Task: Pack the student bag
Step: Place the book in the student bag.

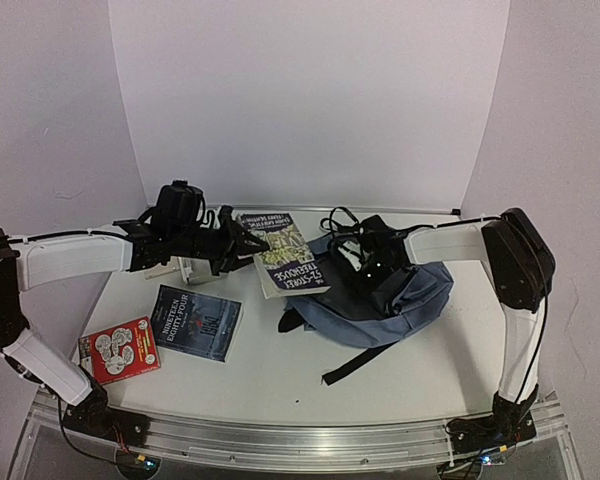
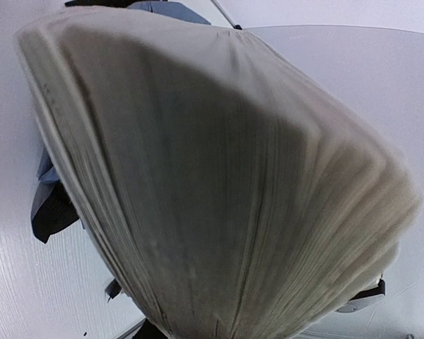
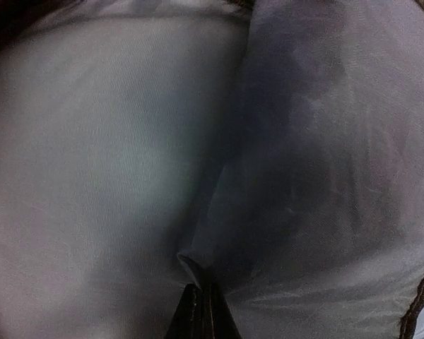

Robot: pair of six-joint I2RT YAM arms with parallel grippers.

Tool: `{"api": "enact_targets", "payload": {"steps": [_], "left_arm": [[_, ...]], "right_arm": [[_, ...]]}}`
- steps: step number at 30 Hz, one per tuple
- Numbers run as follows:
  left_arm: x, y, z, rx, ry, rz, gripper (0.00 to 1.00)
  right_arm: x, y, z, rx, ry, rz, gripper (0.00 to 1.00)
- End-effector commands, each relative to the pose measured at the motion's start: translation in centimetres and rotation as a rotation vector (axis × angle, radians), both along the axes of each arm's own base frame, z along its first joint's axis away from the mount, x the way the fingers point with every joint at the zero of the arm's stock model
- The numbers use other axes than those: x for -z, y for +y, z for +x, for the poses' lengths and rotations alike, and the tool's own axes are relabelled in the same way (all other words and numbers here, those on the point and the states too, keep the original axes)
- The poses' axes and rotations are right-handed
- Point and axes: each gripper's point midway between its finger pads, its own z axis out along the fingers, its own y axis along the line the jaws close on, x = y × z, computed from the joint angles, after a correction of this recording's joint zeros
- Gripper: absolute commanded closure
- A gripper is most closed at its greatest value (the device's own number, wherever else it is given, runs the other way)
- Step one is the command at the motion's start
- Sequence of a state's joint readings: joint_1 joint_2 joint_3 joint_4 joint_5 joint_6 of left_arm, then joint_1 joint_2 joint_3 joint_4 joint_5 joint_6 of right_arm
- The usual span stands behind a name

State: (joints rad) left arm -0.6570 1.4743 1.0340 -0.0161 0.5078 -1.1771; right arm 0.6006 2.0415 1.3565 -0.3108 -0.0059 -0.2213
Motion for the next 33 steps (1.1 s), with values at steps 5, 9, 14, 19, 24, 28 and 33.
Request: {"api": "enact_targets", "payload": {"steps": [5, 9, 14, 19, 24, 28, 33], "left_arm": [[-2.7, -4.6, 0.6, 0.148, -0.058, -0.13, 1.0], [-1.0, -5.9, 1.6, 0.163, -0.03, -0.143, 1.0], [0.7, -7.6, 3.2, 0.171, 0.003, -0.177, 1.0], [2.7, -8.9, 5.6, 0.136, 0.022, -0.2, 1.0], [4.8, -11.3, 8.0, 0.135, 0.045, -0.224, 1.0], [5.8, -13.0, 9.8, 0.129, 0.046, -0.269, 1.0], [6.3, -15.3, 11.7, 0.13, 0.033, -0.289, 1.0]], "right_arm": [[-13.0, 2.4, 1.1, 0.031, -0.117, 0.269, 1.0], [-16.3, 2.5, 0.8, 0.042, -0.127, 0.364, 1.0], [-19.1, 3.1, 0.1, 0.021, -0.134, 0.451, 1.0], [-19.8, 3.9, -0.7, -0.011, -0.108, 0.498, 1.0], [-20.1, 4.5, -0.6, 0.023, -0.076, 0.553, 1.0], [-20.3, 4.9, -0.1, 0.048, -0.065, 0.588, 1.0], [-20.8, 5.4, -0.1, 0.058, -0.052, 0.635, 1.0]]}}
